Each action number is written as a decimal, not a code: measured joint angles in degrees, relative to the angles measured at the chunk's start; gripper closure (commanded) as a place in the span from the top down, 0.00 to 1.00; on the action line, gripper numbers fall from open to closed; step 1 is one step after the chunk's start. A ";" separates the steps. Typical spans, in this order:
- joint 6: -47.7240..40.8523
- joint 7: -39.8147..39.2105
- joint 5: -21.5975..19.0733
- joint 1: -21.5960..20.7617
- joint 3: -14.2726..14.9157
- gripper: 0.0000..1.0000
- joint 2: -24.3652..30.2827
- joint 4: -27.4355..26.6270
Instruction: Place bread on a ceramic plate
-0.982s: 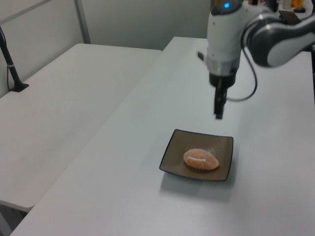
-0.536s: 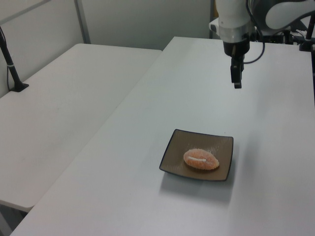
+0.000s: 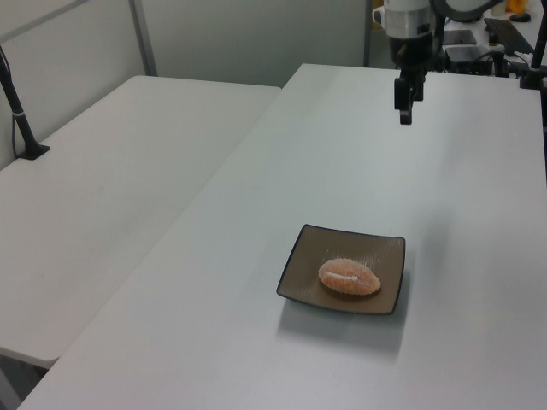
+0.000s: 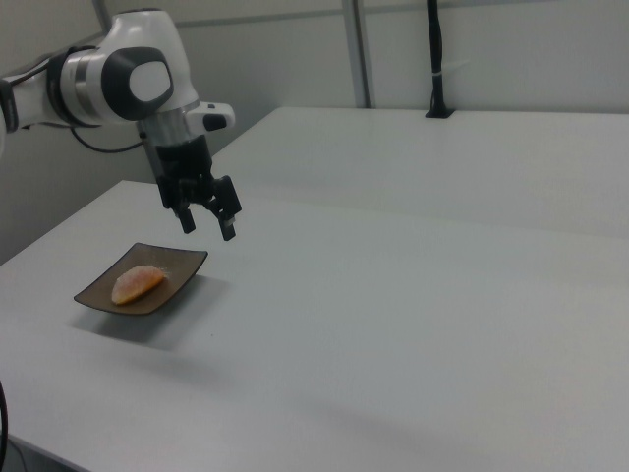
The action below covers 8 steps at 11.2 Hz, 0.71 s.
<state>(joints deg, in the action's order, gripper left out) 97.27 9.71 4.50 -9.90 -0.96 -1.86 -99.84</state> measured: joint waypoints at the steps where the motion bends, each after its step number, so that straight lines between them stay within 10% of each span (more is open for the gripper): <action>1: 0.35 -1.23 -2.56 0.11 1.44 1.00 -0.01 0.98; 8: 0.49 -4.66 -5.44 1.60 2.83 1.00 -0.31 2.26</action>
<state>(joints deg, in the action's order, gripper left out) 97.76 5.04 -0.94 -8.31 1.87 -2.17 -97.58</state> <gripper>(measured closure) 0.000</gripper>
